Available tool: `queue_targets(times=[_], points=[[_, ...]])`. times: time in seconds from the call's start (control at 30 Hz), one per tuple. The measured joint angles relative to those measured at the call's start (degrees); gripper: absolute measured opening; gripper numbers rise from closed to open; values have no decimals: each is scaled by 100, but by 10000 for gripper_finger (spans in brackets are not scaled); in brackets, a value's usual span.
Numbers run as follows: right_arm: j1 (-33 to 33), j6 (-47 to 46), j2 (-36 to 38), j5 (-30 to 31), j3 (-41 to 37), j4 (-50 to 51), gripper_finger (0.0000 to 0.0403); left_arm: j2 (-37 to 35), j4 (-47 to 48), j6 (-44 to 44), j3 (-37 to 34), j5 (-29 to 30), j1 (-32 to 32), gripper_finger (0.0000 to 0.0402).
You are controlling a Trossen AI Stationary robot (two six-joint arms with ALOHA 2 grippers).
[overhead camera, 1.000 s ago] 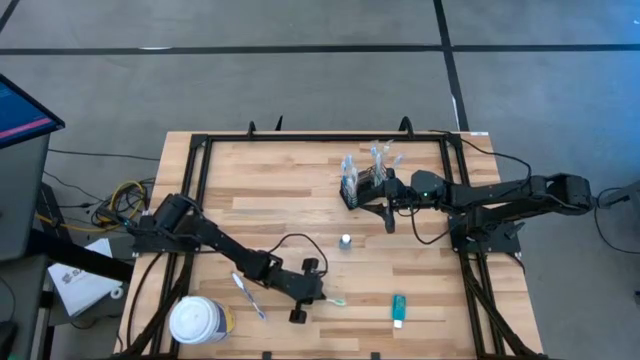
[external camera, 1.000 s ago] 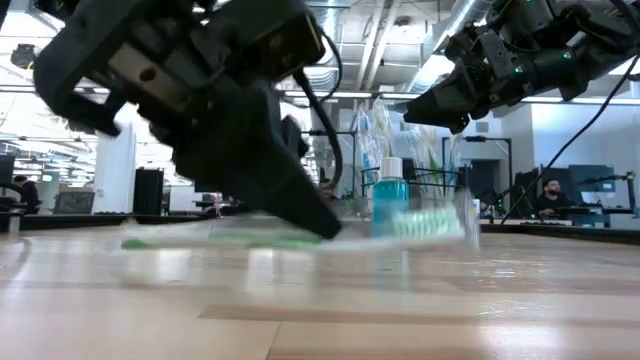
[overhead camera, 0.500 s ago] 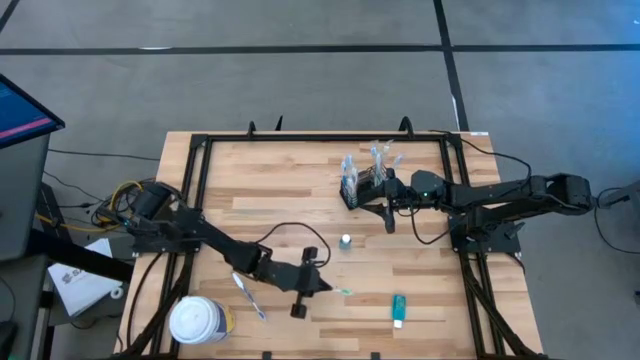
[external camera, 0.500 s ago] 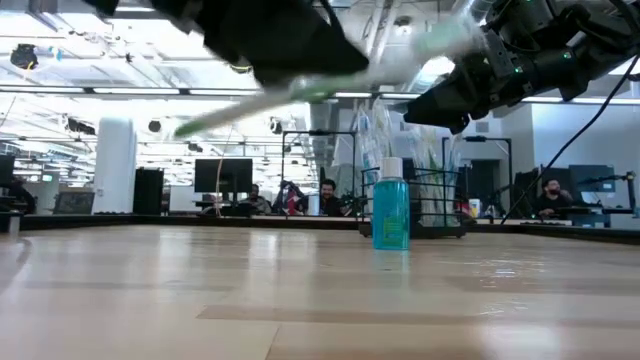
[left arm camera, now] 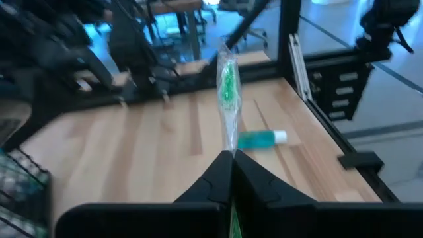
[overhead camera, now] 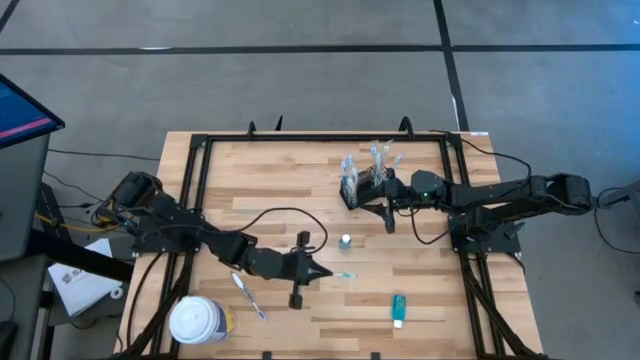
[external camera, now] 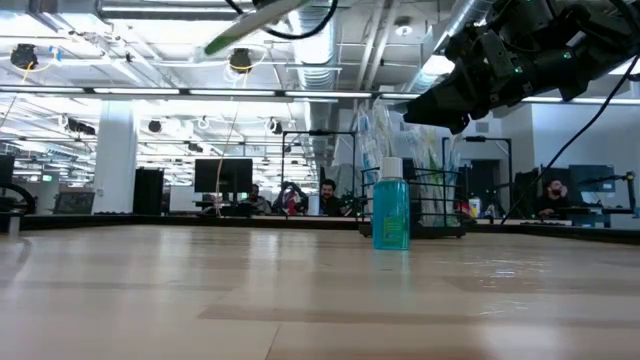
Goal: Pick & Place toothbrushing station
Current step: Put the green toothbrush into the mesh organizer
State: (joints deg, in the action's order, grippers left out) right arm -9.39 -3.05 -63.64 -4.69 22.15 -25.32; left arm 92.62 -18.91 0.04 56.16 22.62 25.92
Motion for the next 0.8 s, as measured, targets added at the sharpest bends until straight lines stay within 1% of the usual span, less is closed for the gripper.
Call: queue_targets(times=[0.1,0.47,0.8], points=[[0,0,-2,0,0,-56,159,-114,-17,106,0,20,-65,0],[0,-1,-2,0,4,-124,159,-125,-709,458,0,37,-606,0],[10,-1,-2,-2,7,-535,159,-125,-1130,550,0,-55,-1103,0]])
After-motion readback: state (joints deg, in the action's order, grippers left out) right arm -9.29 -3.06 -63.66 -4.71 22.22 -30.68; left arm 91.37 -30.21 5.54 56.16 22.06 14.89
